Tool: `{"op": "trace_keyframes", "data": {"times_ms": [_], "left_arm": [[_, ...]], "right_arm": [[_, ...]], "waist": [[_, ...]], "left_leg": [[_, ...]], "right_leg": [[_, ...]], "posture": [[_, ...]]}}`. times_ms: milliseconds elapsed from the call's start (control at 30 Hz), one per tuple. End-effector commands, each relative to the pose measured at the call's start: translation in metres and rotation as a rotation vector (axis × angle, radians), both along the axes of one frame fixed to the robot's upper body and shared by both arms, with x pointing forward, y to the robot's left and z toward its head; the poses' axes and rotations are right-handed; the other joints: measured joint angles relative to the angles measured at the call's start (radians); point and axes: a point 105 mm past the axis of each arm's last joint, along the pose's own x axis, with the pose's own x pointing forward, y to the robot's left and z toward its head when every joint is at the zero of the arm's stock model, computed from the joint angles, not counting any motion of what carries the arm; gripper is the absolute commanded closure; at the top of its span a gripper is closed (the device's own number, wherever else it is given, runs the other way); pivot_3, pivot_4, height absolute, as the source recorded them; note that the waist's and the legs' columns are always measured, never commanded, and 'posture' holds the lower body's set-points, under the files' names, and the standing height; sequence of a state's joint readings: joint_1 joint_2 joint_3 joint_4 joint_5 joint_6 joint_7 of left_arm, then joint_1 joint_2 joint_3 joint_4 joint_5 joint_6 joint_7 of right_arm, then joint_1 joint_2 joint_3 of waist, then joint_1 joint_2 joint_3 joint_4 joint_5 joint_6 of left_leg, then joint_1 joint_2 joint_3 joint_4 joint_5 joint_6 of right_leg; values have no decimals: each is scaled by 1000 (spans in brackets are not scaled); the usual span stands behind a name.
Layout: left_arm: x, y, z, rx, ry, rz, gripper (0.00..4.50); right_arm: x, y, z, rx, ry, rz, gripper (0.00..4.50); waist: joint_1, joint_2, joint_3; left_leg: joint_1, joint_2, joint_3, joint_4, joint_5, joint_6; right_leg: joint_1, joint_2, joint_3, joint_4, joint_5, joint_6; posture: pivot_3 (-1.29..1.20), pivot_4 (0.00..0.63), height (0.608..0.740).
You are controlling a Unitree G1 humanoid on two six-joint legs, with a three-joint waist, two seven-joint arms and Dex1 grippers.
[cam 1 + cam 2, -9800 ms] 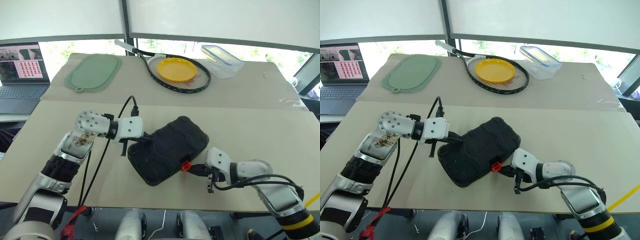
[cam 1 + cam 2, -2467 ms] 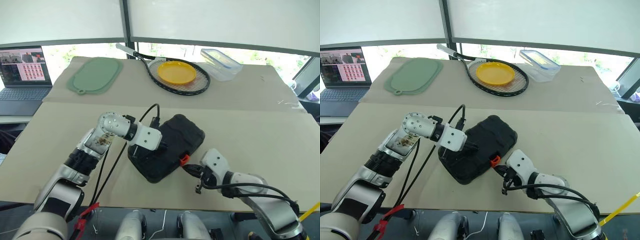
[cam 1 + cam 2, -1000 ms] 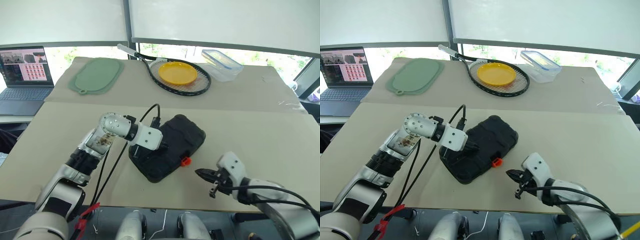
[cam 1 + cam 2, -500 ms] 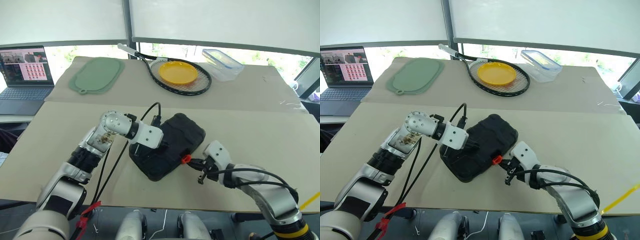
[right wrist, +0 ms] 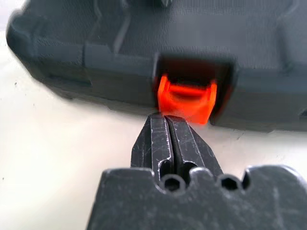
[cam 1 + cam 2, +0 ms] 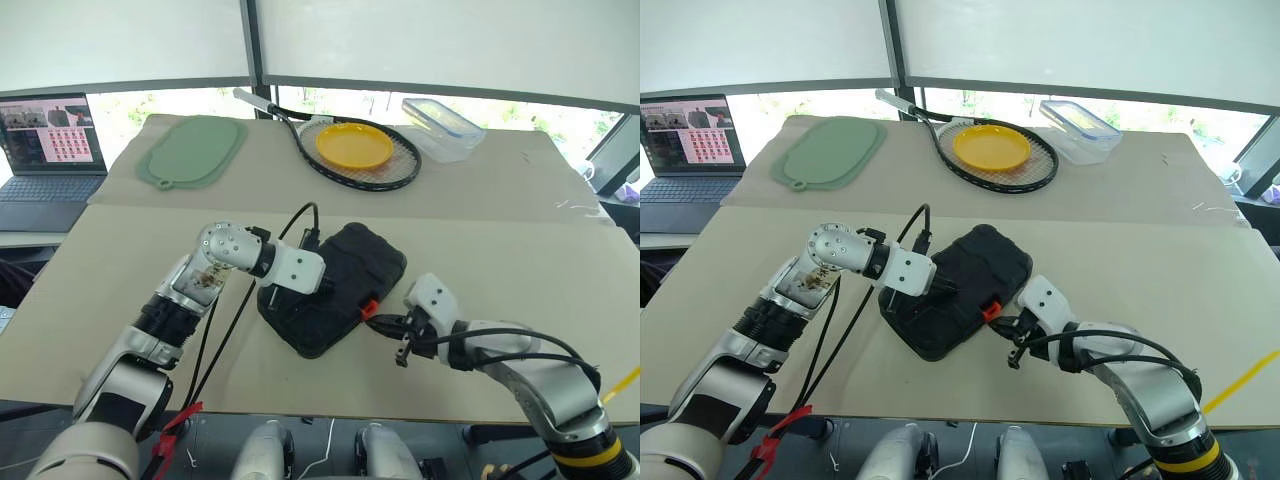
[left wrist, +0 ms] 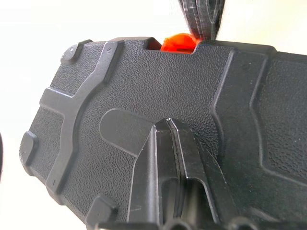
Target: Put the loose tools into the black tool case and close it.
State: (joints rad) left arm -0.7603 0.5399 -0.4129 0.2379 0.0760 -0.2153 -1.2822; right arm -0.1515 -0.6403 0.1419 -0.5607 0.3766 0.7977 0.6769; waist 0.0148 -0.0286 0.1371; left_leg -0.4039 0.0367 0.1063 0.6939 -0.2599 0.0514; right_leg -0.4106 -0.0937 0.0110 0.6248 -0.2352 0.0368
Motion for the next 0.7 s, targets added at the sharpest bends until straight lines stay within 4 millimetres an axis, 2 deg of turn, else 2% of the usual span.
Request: {"op": "trace_keyframes", "data": {"times_ms": [33,233,367,400,467,567,633,667,700], "left_arm": [[-9,2,-40,91,95,14,4500],[-5,9,-37,63,142,81,4500],[1,31,-22,-26,231,209,3485],[2,43,-15,-67,266,264,3041],[-1,74,2,-145,341,372,2605],[-19,115,26,-227,436,496,1588],[-35,133,39,-267,507,557,722],[-47,143,46,-282,543,585,598],[-58,153,53,-296,568,612,123]], "right_arm": [[7,7,27,29,-138,30,4428],[0,-1,28,2,-132,67,4428],[-8,-21,37,-30,-136,121,3405],[-10,-30,44,-36,-132,145,2924],[-15,-52,59,-55,-117,191,2448],[-23,-79,79,-69,-71,258,1388],[-28,-92,86,-70,-33,296,576],[-30,-98,90,-68,-11,308,469],[-30,-105,95,-65,2,314,51]], "waist": [[-2,0,0],[0,2,-1],[-2,1,-1],[-4,1,-1],[-19,1,0],[-46,-1,3],[-48,-3,4],[-45,-3,6],[-42,-3,8]], "left_leg": [[0,0,0,0,0,0],[1,0,0,0,0,0],[-2,0,0,0,0,0],[-3,0,0,0,0,0],[-4,0,1,-1,0,0],[-6,2,2,-4,0,0],[-3,4,2,-10,0,-1],[-2,5,2,-13,0,-2],[-2,6,2,-14,1,-2]], "right_leg": [[0,0,0,0,0,0],[1,0,0,0,0,0],[-2,-1,0,0,0,0],[-3,-1,0,-1,0,1],[-6,0,1,0,2,5],[-11,3,3,2,2,4],[-11,5,2,1,0,1],[-11,5,1,2,0,0],[-12,5,0,2,-1,-1]], "posture": [[0,150,738],[0,150,738],[0,150,738],[0,150,738],[0,150,738],[0,150,738],[0,150,738],[0,150,738],[0,150,738]]}}
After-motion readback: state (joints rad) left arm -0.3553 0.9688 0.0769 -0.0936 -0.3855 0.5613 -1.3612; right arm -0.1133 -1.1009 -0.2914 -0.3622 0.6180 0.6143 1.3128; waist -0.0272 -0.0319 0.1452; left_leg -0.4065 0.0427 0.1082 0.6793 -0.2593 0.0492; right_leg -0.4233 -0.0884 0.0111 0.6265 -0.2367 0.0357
